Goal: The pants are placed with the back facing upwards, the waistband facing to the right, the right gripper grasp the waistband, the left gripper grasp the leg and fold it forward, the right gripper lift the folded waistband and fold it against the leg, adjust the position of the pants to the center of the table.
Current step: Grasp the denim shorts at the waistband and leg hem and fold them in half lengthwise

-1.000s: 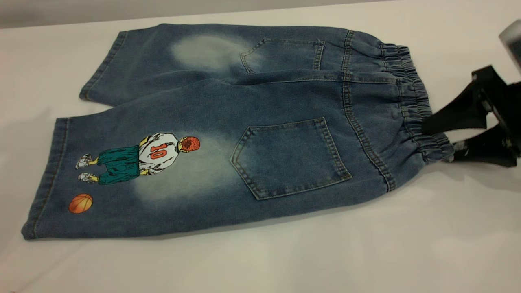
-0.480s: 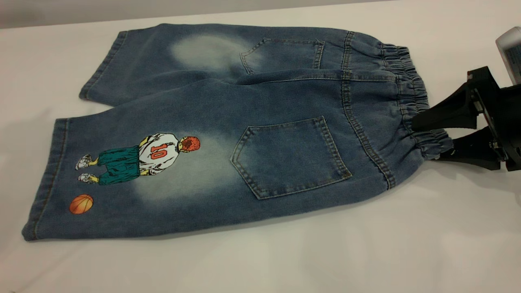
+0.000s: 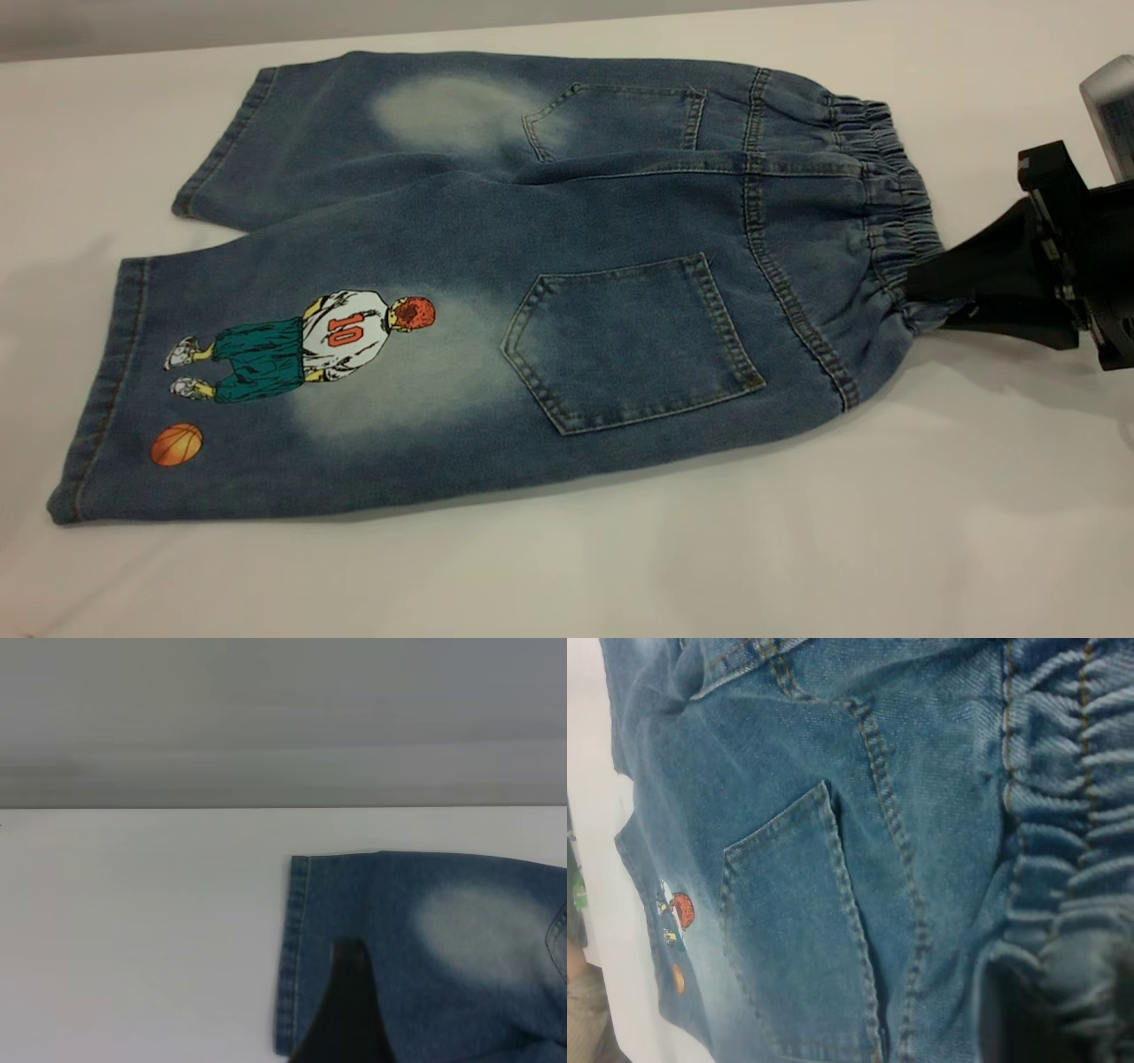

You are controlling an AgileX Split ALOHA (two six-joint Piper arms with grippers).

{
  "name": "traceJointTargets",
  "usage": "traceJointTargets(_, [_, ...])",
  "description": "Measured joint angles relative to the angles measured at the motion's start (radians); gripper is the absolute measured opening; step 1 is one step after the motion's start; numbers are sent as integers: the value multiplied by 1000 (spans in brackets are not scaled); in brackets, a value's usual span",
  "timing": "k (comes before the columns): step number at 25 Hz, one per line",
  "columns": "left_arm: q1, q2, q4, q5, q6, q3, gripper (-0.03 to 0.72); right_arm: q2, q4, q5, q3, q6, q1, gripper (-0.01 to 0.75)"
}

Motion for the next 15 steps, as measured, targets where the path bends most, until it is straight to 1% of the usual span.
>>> traceJointTargets(1, [0, 0, 0, 0, 0, 0, 546, 0, 0, 0, 0, 0, 0, 85])
traceJointTargets(3, [0, 0, 0, 0, 0, 0, 546, 0, 0, 0, 0, 0, 0, 41])
traceJointTargets(9, [0, 0, 0, 1, 0, 0, 546, -15, -6, -8, -8, 0, 0, 36])
traceJointTargets(15, [0, 0, 0, 16, 0, 0, 546, -128, -82, -88, -11, 2, 0, 36])
